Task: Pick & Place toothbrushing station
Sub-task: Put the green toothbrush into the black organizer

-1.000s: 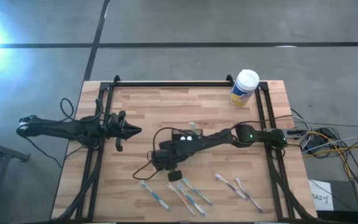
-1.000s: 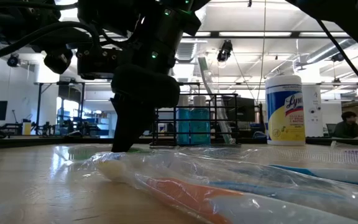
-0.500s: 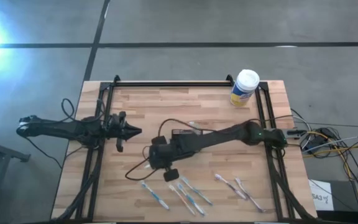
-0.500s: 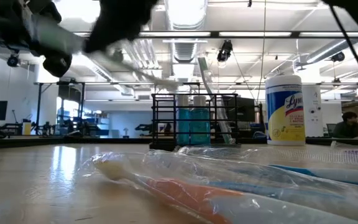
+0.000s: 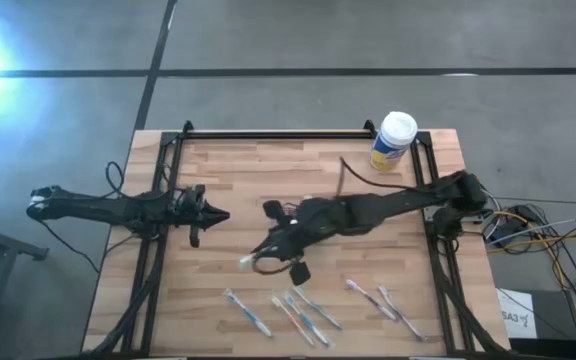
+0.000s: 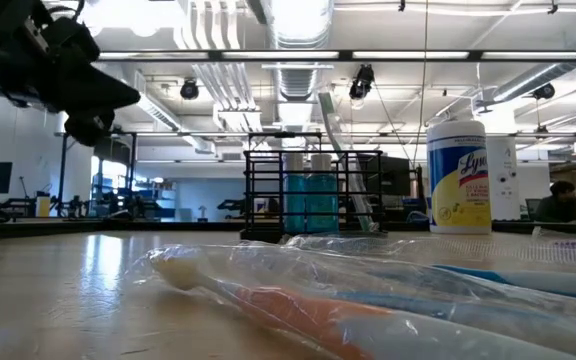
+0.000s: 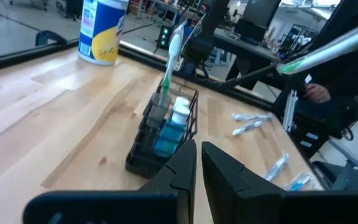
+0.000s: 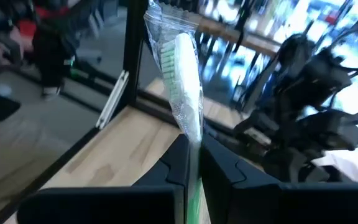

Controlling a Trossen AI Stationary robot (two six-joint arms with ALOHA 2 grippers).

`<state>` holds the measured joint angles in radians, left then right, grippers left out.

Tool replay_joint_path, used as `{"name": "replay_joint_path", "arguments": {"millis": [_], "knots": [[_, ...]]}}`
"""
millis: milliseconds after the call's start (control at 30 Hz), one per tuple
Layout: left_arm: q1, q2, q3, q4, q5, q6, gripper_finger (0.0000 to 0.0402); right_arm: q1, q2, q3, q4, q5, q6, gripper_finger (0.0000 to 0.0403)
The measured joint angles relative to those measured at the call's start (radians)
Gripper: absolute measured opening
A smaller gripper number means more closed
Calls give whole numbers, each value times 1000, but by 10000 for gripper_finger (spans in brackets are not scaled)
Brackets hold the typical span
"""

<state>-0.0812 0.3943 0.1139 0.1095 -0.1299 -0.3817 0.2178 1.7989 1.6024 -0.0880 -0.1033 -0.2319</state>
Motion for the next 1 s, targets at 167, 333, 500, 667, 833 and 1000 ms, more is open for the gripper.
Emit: {"name": "replay_joint_path", "arguments": {"millis": [167, 333, 500, 667, 833, 1000], "knots": [[-4, 3, -75, 175, 1, -14, 30, -28, -96, -343, 450, -2, 36, 18], [-22, 31, -70, 225, -38, -19, 30, -80, -122, -545, 785, -2, 100, 18], [-53, 109, 8, 227, -55, 61, 30, -134, -126, -616, 881, -2, 175, 18], [-88, 219, 122, 230, -55, 171, 31, -155, -126, -626, 884, -1, 181, 18], [-115, 346, 224, 222, -55, 265, 60, -160, -126, -620, 884, -1, 173, 18], [-119, 493, 329, 222, -59, 283, 132, -160, -126, -609, 884, 1, 150, 21]]}}
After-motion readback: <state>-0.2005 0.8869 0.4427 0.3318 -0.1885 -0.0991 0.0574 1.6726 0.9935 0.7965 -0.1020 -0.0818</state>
